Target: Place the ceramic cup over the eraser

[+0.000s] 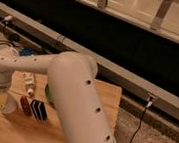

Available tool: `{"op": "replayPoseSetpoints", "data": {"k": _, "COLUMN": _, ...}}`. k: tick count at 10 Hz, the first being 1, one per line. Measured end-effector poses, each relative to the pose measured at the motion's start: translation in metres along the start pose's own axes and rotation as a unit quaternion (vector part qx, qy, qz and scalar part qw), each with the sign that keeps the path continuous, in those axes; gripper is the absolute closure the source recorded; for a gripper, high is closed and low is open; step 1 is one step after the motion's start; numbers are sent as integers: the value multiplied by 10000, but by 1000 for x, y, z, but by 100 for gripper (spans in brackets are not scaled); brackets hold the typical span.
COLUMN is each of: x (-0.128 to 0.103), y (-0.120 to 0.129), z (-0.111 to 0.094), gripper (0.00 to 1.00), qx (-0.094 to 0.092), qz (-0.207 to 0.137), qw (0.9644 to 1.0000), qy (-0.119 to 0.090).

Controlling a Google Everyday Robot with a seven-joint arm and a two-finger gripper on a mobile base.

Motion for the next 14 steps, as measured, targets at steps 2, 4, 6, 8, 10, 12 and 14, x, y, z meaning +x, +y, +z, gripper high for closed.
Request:
{"op": "replayPoseSetpoints", "data": {"k": 2, "x": 1, "y": 0, "z": 2, "gripper": 47, "qx": 9, "qz": -8, "qw": 10000, "qy": -41}}
{"op": "replayPoseSetpoints", "data": {"k": 4, "x": 1, "y": -1, "z": 1, "gripper": 67, "qx": 21, "qz": -29, "qw": 10000, "qy": -77}}
{"op": "replayPoseSetpoints", "data": {"k": 6, "x": -2, "y": -2, "z": 0, "gripper": 89, "qx": 28, "qz": -70, "qw": 9999, "qy": -128}}
{"op": "replayPoseSetpoints", "data": {"k": 8, "x": -3, "y": -4, "z": -6, "gripper": 100, "qx": 52, "qz": -96, "qw": 9999, "qy": -107}}
{"op": "replayPoseSetpoints", "data": {"k": 10, "x": -10, "y": -6, "z": -19, "gripper": 100, "qx": 162, "qz": -178, "qw": 9997, "qy": -84}}
{"op": "replayPoseSetpoints", "data": {"k": 12, "x": -17, "y": -12, "z": -39, "gripper": 100, "qx": 290, "qz": -302, "qw": 9991, "qy": 15}}
{"op": "replayPoseSetpoints", "data": {"k": 14, "x": -25, "y": -22, "z": -60, "gripper": 100, "qx": 445, "qz": -456, "qw": 9978, "qy": 168}}
